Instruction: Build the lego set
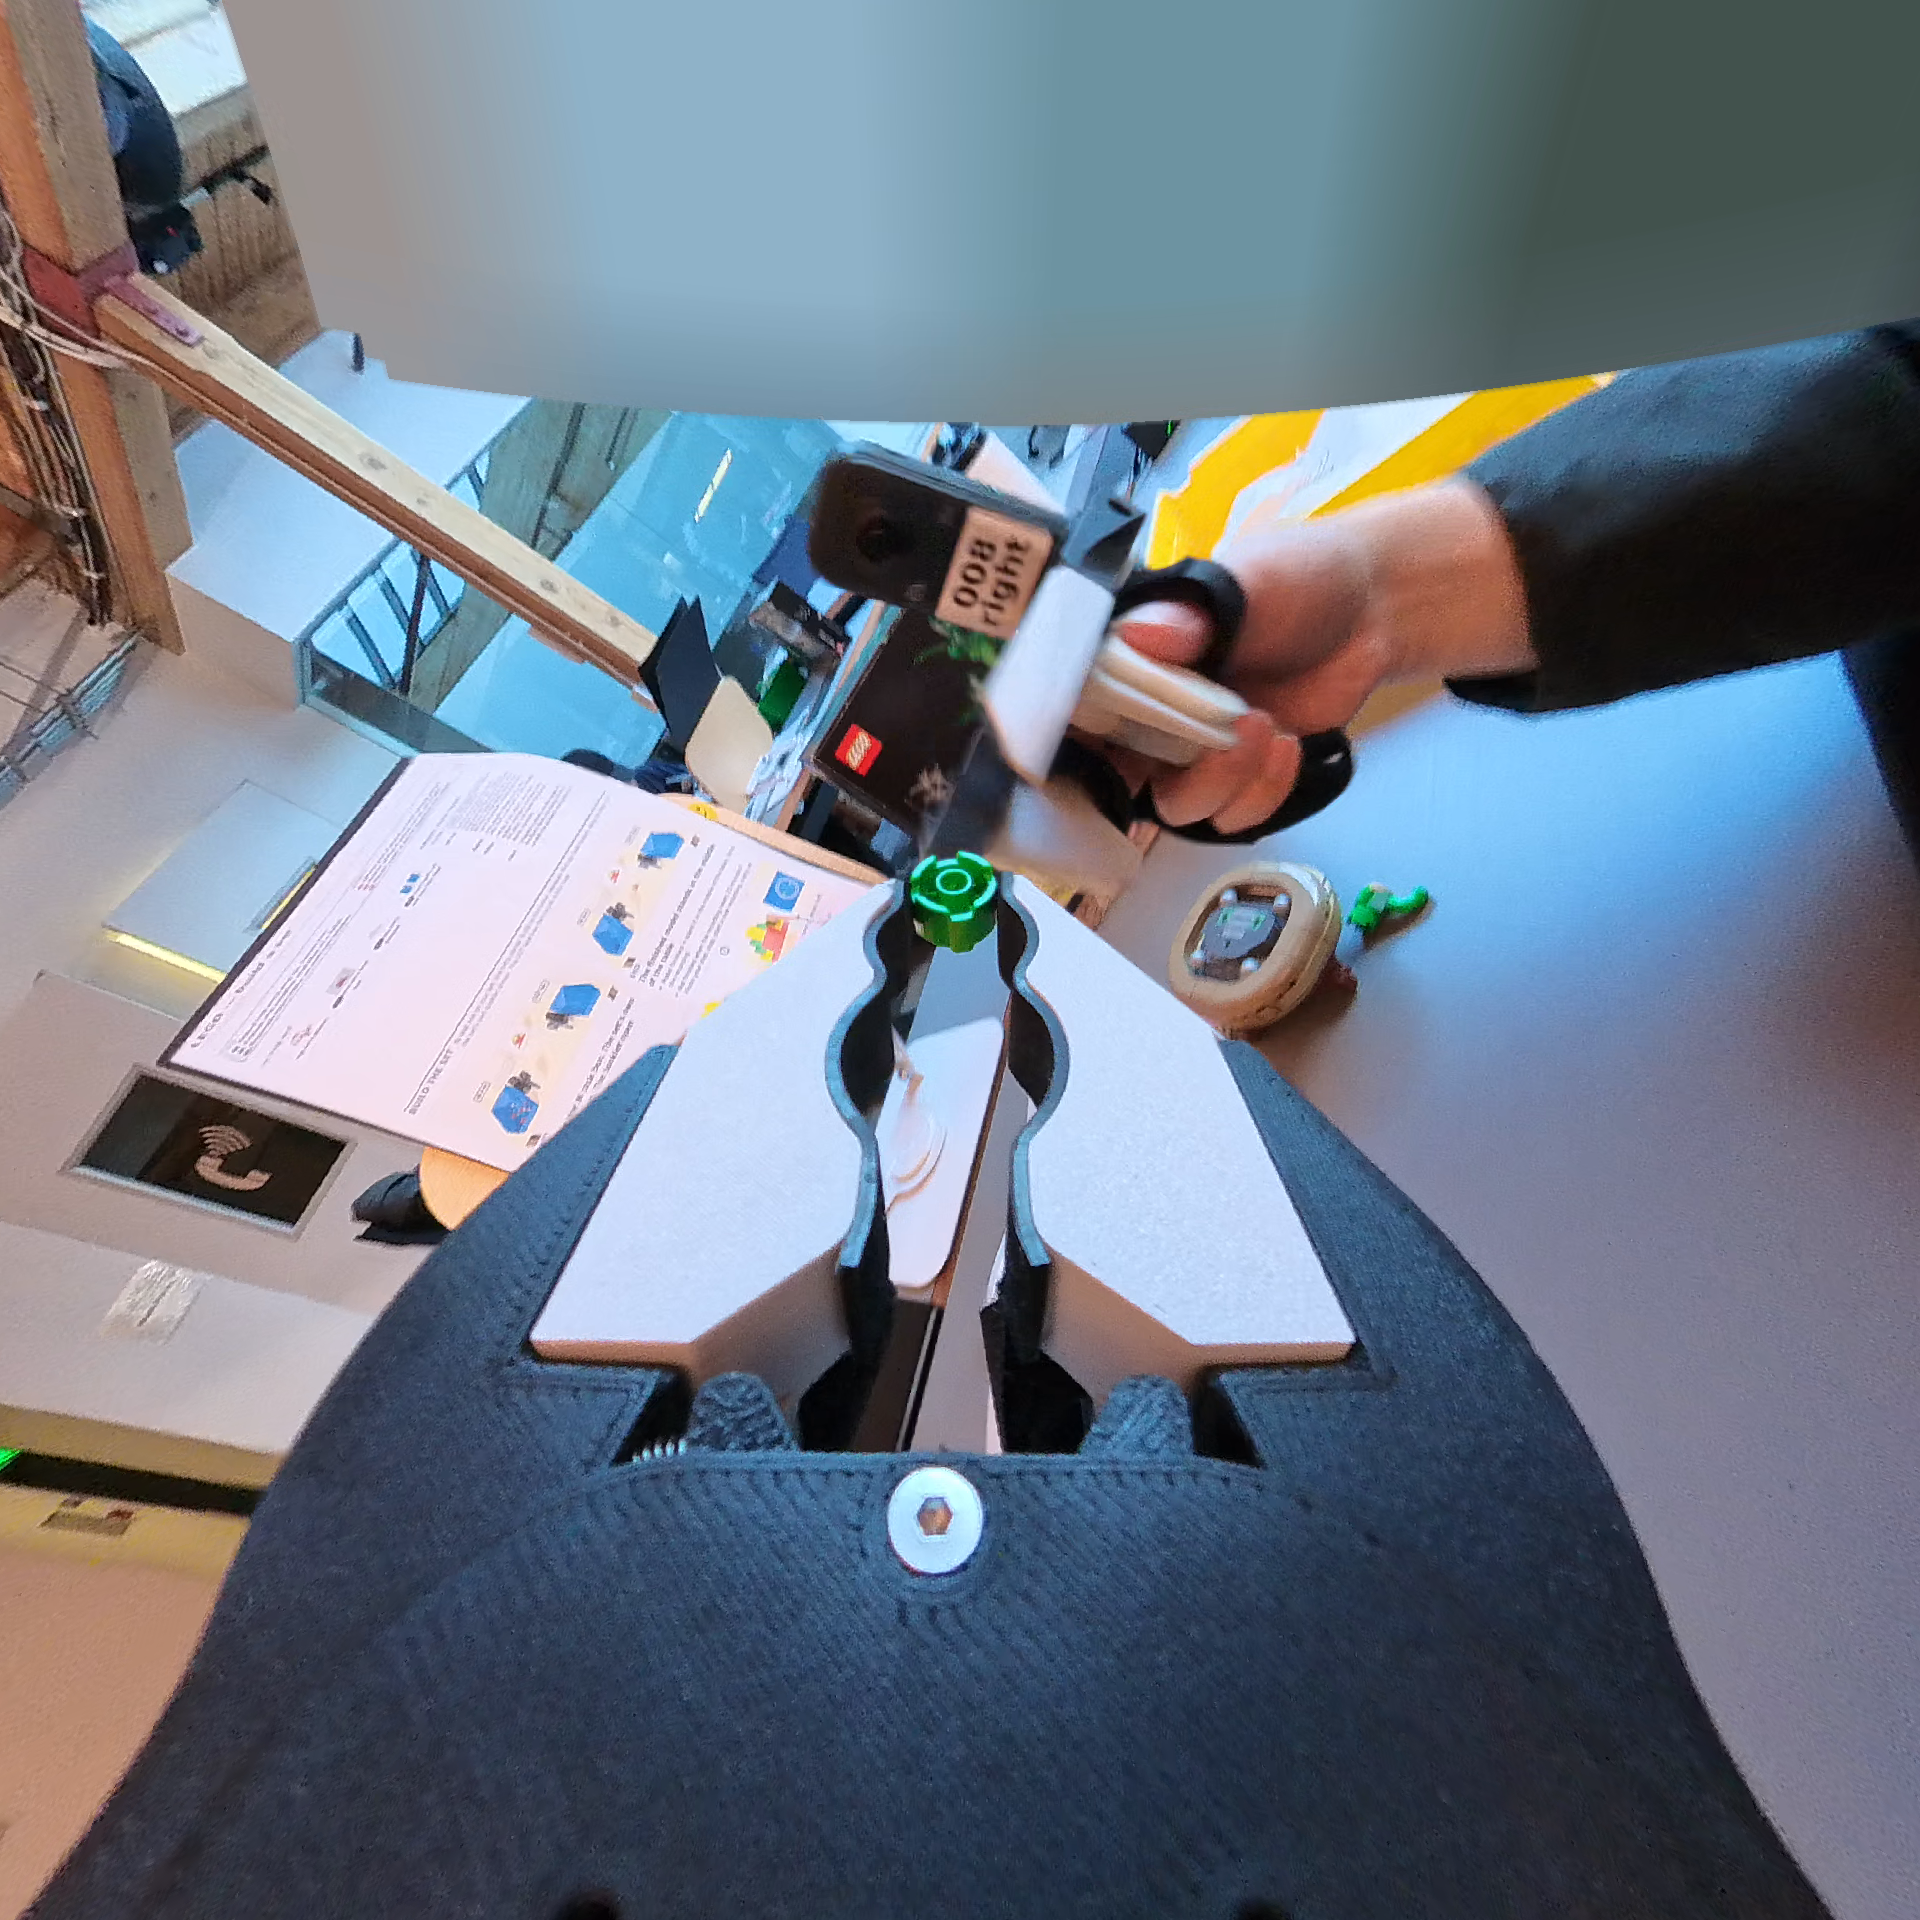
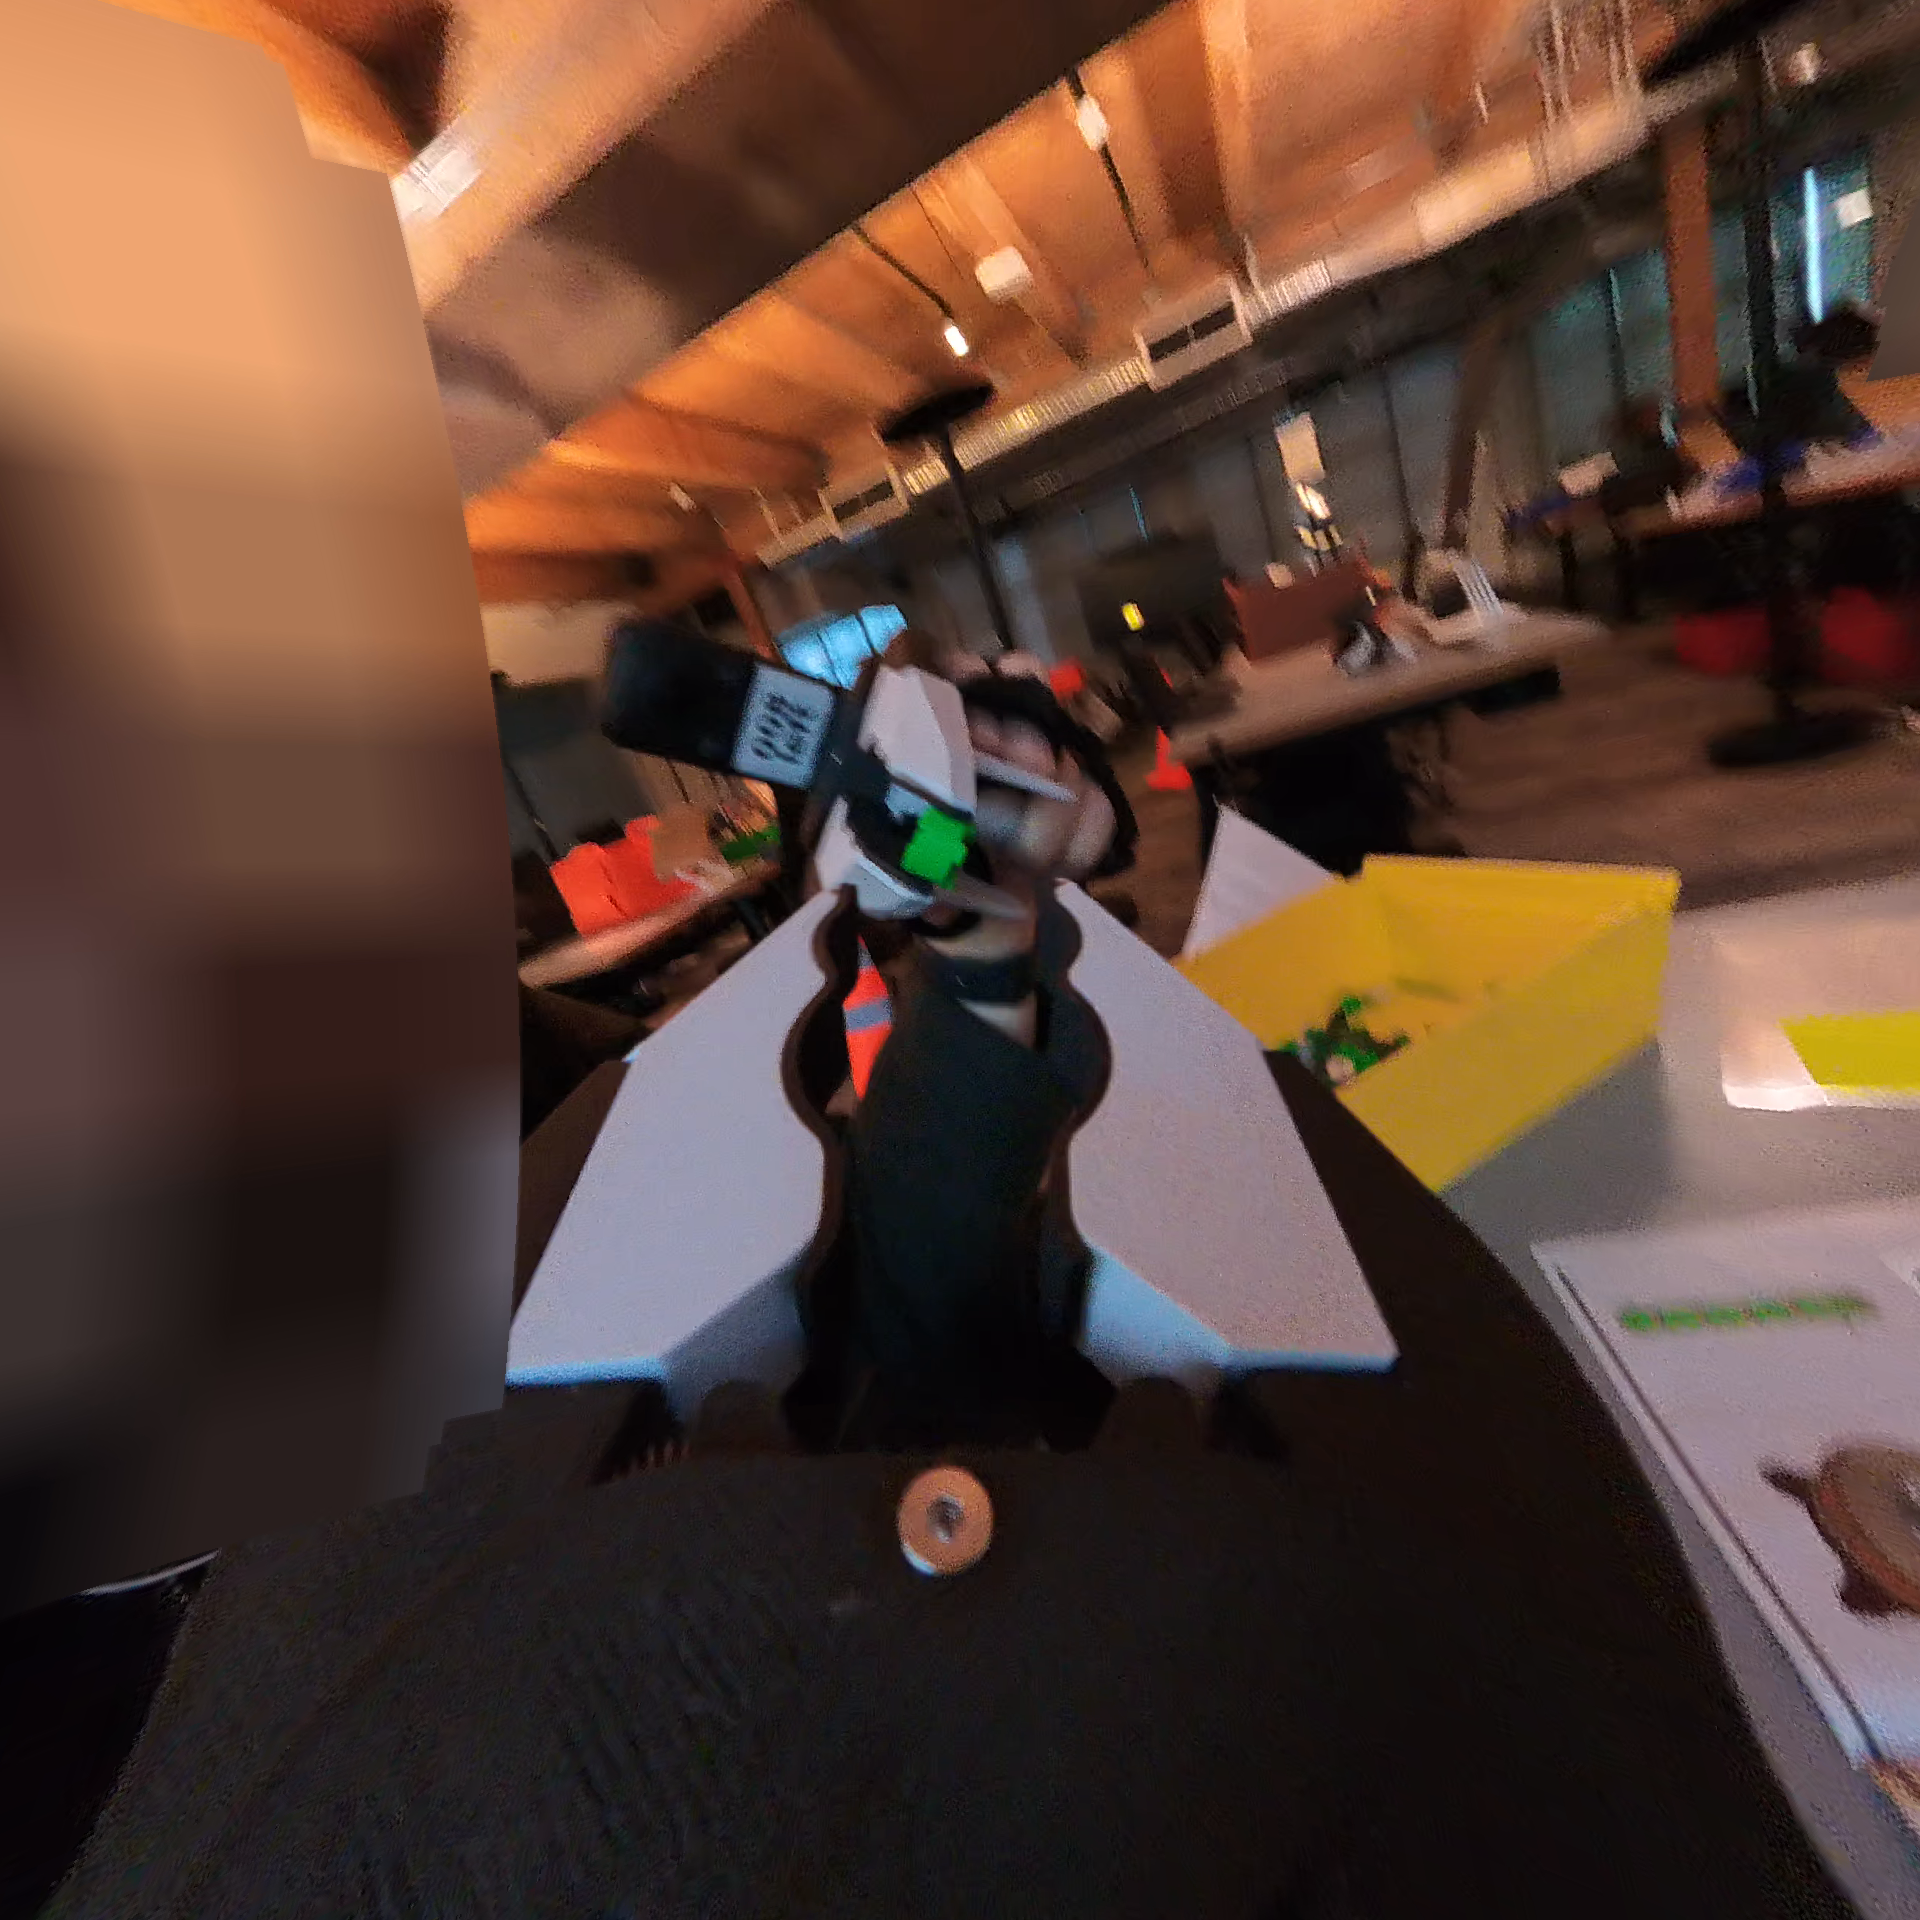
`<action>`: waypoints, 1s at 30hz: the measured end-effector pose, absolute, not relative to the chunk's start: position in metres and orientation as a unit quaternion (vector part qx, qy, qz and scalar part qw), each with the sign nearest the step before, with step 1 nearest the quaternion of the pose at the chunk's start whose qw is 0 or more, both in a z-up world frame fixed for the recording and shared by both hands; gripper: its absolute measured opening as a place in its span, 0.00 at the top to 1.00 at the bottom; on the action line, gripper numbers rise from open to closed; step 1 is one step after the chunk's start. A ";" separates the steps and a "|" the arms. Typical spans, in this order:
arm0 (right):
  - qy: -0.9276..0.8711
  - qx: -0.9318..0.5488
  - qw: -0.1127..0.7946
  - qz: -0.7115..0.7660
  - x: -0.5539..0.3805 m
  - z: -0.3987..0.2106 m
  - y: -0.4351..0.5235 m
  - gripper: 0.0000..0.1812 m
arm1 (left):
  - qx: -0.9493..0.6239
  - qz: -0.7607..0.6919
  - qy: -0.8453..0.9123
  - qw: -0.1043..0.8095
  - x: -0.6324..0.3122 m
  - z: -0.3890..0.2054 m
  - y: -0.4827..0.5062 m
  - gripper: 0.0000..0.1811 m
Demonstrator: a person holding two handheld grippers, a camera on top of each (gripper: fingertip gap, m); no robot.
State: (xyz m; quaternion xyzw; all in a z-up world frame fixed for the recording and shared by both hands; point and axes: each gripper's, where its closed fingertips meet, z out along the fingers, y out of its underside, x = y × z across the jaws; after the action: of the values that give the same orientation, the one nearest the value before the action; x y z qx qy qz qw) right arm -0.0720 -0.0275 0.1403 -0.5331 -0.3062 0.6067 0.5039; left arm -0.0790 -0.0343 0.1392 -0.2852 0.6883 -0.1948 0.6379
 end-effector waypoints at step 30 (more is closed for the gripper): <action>-0.266 -0.559 0.413 0.668 -0.088 0.130 -0.029 0.95 | -0.290 -0.180 0.707 0.619 -0.074 0.127 -0.034 0.92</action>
State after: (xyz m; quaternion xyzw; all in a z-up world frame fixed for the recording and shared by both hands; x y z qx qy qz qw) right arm -0.0879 -0.0294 0.1297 -0.5586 -0.2662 0.6680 0.4135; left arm -0.0740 -0.0344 0.1275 -0.2899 0.7073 -0.1798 0.6192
